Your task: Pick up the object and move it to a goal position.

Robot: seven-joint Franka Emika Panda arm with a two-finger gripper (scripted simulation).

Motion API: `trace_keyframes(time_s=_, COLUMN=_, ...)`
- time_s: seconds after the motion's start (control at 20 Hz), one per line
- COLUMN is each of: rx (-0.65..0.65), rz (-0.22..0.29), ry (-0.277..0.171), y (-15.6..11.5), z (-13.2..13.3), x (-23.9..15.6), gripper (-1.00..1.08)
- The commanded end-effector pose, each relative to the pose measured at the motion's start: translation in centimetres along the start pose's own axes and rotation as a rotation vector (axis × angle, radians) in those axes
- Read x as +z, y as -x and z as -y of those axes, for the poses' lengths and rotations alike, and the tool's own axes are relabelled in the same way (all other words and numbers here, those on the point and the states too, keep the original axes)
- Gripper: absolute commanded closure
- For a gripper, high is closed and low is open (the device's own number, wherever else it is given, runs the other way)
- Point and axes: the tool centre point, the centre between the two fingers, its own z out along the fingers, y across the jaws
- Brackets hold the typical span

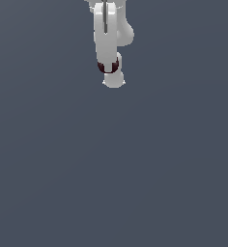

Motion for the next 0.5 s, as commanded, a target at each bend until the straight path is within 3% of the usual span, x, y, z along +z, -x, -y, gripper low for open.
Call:
trace_keyframes(time_s=0.0, rx=0.0, rz=0.0, ry=0.001, y=0.13, z=-0.1, x=-1.06, gripper=1.08)
trace_keyframes(time_s=0.45, rx=-0.001, rz=0.0, ry=0.0, y=0.24, z=-0.04, x=-1.87, gripper=1.08)
